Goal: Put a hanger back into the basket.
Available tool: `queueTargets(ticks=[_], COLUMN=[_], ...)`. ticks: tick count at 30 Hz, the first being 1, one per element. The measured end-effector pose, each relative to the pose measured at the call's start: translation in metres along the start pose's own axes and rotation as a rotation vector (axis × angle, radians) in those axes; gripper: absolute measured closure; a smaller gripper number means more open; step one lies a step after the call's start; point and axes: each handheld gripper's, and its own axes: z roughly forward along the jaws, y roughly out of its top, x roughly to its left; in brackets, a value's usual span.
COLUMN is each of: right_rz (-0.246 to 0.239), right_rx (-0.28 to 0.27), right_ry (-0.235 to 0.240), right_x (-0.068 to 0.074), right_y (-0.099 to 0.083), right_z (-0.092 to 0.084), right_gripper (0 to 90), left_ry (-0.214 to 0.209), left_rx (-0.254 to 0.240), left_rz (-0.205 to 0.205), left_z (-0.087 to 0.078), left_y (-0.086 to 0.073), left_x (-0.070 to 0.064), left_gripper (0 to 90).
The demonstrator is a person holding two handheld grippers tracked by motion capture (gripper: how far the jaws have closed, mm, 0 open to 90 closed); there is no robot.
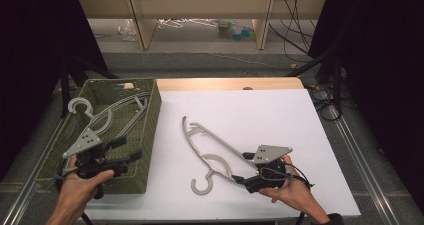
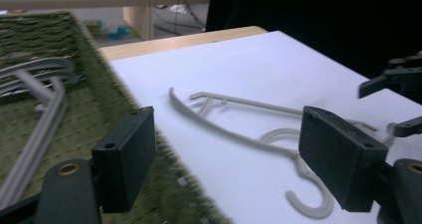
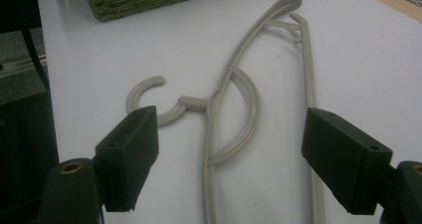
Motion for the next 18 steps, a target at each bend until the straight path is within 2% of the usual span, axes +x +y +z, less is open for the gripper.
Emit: queueTargets(ticks=[3, 7, 8, 10, 12, 13, 15, 18], right_rz=[0.001, 0.002, -0.002, -0.004, -0.005, -0.002, 0.0, 0.014], right_rx=[-0.007, 0.002, 0.002, 0.004, 0.011, 0.009, 0.02, 0.043], right_ry=[0.003, 0.003, 0.0, 0.009, 0.009, 0.01, 0.0, -0.003], right_x=[-0.001, -0.001, 0.0, 0.0, 0.001, 0.0, 0.0, -0.001], right_y=[-0.001, -0.003, -0.003, -0.003, -0.003, -0.003, -0.004, -0.004], right_z=[0.0, 0.0, 0.0, 0.001, 0.002, 0.003, 0.004, 0.004], right_gripper=[19.8, 18.7, 18.5, 18.3, 18.2, 18.0, 17.7, 17.5], left_ry=[-0.034, -0.08, -0.085, -0.061, -0.085, -0.083, -0.107, -0.109], left_rx=[-0.008, -0.011, -0.008, -0.013, -0.02, -0.012, -0.004, 0.009], left_rz=[0.017, 0.039, 0.043, 0.091, 0.089, 0.086, 0.091, 0.096], left_z=[0.004, 0.009, 0.01, 0.012, 0.015, 0.015, 0.017, 0.019], left_y=[-0.003, -0.011, -0.012, -0.019, -0.025, -0.028, -0.032, -0.036], left_x=[-0.016, -0.036, -0.039, -0.048, -0.053, -0.056, -0.06, -0.065], left_gripper=[17.8, 16.3, 16.3, 16.4, 18.3, 18.8, 18.3, 17.3])
